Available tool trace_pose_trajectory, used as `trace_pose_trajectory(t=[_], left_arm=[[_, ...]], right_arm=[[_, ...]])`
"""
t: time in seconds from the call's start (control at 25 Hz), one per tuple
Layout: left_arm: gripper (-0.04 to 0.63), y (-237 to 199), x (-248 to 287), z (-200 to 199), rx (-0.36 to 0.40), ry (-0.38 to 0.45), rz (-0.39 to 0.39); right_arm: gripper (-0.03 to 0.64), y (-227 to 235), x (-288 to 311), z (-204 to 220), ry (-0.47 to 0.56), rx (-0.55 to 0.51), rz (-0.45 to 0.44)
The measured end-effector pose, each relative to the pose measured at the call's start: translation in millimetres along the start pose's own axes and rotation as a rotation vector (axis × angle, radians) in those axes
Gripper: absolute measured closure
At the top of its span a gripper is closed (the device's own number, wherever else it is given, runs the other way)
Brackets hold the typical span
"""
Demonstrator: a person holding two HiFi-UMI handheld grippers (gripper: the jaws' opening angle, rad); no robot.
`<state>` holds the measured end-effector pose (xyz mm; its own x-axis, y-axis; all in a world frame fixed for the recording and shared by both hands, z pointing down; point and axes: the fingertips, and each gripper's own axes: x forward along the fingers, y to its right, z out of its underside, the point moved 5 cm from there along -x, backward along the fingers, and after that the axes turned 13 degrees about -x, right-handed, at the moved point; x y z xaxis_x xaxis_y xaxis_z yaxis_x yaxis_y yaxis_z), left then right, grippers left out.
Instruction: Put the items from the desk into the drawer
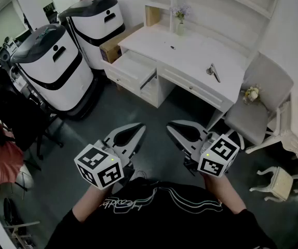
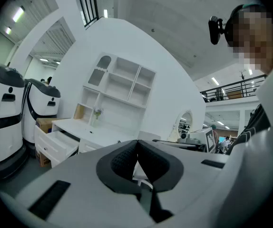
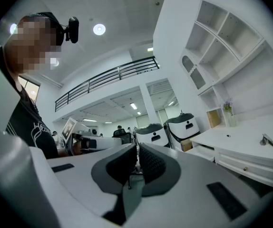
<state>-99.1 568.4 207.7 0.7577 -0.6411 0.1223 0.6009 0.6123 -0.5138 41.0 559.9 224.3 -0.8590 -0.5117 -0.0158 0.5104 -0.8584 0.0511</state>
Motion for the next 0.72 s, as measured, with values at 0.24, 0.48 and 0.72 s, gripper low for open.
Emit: trace_pose_trajectory(t=[0.24,0.48,0.72], left_arm=[[0.575,9.2,5.7,6.1,0.013,-0.009,-0.011],[0.574,16.5,9.2,7.2,0.036,-0.003,-0.022],[0.575,7.7,22.1,9.8,0.019,-0.013,-0.026]], right_arm=[[0.565,1.2,-14.7,1.2,-0.005,-0.007,0.008],[0.565,4.9,-25.7,0.4,0.002,-0.018,0.021],[0.565,18.3,-26.5,11.8,-0.034,-0.011,0.055]])
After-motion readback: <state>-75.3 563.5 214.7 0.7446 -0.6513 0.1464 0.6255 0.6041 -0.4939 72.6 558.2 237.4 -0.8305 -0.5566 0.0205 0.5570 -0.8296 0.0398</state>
